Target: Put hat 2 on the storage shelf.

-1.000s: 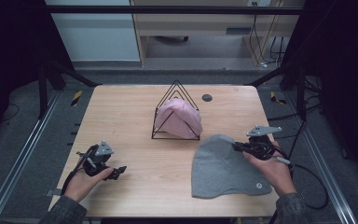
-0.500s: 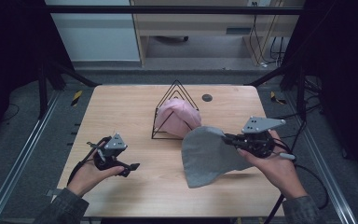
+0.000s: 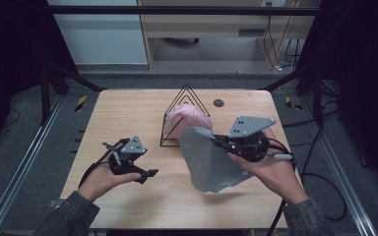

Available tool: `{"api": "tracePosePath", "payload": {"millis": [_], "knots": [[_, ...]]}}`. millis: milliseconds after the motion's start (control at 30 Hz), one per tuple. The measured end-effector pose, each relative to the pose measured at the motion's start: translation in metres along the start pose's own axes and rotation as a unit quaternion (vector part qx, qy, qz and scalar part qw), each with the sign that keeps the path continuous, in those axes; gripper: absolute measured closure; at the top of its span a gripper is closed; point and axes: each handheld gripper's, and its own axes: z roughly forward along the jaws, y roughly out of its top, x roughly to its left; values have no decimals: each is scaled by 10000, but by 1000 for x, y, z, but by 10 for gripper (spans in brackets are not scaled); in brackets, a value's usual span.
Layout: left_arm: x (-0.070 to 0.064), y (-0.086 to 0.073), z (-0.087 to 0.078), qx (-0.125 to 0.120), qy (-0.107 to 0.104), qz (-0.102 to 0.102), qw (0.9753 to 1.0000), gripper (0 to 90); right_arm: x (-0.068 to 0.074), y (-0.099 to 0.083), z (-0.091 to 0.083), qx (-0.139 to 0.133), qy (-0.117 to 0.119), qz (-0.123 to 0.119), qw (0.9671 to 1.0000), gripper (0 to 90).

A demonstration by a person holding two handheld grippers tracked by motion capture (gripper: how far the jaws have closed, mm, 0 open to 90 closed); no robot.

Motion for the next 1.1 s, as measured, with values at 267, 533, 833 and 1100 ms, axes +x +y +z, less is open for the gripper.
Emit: {"api": "tracePosePath", "payload": {"millis": [267,533,833,1100], "knots": [[2,3,-10,-77,-98,-9,9999,181,5,31,15,-64,125,-212,9997,863],[4,10,-9,-134,-104,17,9999,220,14,52,28,-170,301,-251,9991,863],[5,14,-5,-293,-114,-15,9995,315,24,62,34,-226,435,-308,9983,863],[6,18,-4,-503,-175,-91,9985,459,25,61,38,-214,460,-272,9983,863]]}}
